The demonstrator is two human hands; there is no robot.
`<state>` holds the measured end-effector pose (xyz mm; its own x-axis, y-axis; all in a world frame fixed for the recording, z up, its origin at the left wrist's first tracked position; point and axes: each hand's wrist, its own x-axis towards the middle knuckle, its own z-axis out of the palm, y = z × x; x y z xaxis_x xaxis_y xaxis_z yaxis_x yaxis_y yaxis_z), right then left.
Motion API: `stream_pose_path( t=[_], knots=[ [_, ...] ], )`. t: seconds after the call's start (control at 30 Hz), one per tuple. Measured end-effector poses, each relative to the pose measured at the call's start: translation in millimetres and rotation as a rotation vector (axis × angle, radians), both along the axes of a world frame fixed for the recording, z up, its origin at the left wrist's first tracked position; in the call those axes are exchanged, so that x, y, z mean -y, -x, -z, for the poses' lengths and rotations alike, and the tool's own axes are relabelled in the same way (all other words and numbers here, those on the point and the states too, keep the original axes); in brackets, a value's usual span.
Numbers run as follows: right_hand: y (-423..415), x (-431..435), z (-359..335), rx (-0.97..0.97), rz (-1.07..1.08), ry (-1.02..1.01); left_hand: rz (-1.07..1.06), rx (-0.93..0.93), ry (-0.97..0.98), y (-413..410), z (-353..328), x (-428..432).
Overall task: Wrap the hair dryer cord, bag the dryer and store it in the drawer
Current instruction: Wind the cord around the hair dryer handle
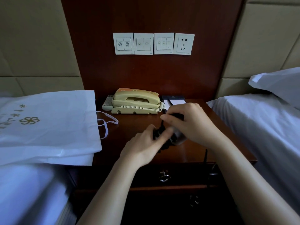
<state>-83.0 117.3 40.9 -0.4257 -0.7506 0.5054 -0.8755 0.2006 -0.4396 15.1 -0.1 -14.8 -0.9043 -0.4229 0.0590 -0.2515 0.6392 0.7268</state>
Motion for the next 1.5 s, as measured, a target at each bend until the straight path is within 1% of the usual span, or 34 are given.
stream_pose_path(
  t=[0.03, 0.1, 0.2, 0.33, 0.4, 0.47, 0.53, 0.57, 0.67, 0.73, 0.87, 0.93, 1.0, 1.1, 1.23, 1.33, 1.43, 1.5],
  knots=[
    [0.1, 0.6, 0.4, 0.033, -0.013, 0.004, -0.002, 0.009, 0.061, -0.4, -0.4, -0.9],
    [-0.3, 2.0, 1.3, 0.038, -0.036, 0.016, -0.028, 0.022, 0.147, -0.2, -0.8, -2.9],
    [-0.2, 2.3, -0.3, 0.030, -0.038, 0.044, -0.080, 0.021, 0.189, -0.1, -2.5, -4.9],
    [10.0, -3.7, -1.9, 0.001, 0.027, 0.045, -0.116, 0.024, 0.275, -0.7, -7.2, -8.0],
    [20.0, -9.8, -3.3, -0.004, 0.062, 0.047, -0.142, 0.043, 0.276, -1.6, -9.6, -8.1],
    [28.5, -16.9, -4.7, 0.040, 0.063, 0.057, -0.169, 0.056, 0.239, -3.5, -10.1, -4.4],
    [37.4, -24.3, -4.9, 0.106, 0.055, 0.095, -0.156, 0.056, 0.176, -5.6, -10.7, 2.5],
    [43.0, -27.6, -3.7, 0.132, 0.063, 0.123, -0.131, 0.040, 0.111, -6.7, -10.7, 6.8],
    [58.3, -32.8, 4.1, 0.220, 0.089, 0.205, -0.060, -0.060, -0.155, -7.6, -9.5, 18.4],
    [66.4, -31.7, 13.9, 0.287, 0.093, 0.234, -0.001, -0.079, -0.281, -9.9, -13.8, 18.6],
    [85.0, -25.9, 38.6, 0.458, 0.105, 0.252, 0.096, -0.114, -0.403, -10.8, -19.7, 11.2],
    [89.0, -26.0, 43.7, 0.490, 0.123, 0.258, 0.103, -0.155, -0.436, -6.5, -18.0, 13.2],
    [87.3, -27.1, 44.3, 0.491, 0.129, 0.240, 0.111, -0.178, -0.511, -1.3, -14.1, 16.0],
    [83.0, -24.2, 52.5, 0.487, 0.093, 0.168, 0.103, -0.211, -0.671, 4.8, -7.3, 20.3],
    [74.2, -18.0, 65.2, 0.452, 0.041, -0.003, -0.015, -0.302, -0.864, 10.0, -4.1, 25.4],
    [62.8, -15.4, 62.6, 0.393, -0.061, -0.166, -0.127, -0.344, -0.922, 10.4, -2.7, 31.6],
    [51.1, -13.1, 54.7, 0.334, -0.071, -0.311, -0.193, -0.366, -0.980, 9.1, 0.1, 37.3],
    [41.9, -13.5, 46.5, 0.284, -0.108, -0.414, -0.213, -0.399, -0.967, 6.1, 1.5, 40.9]
  ],
)
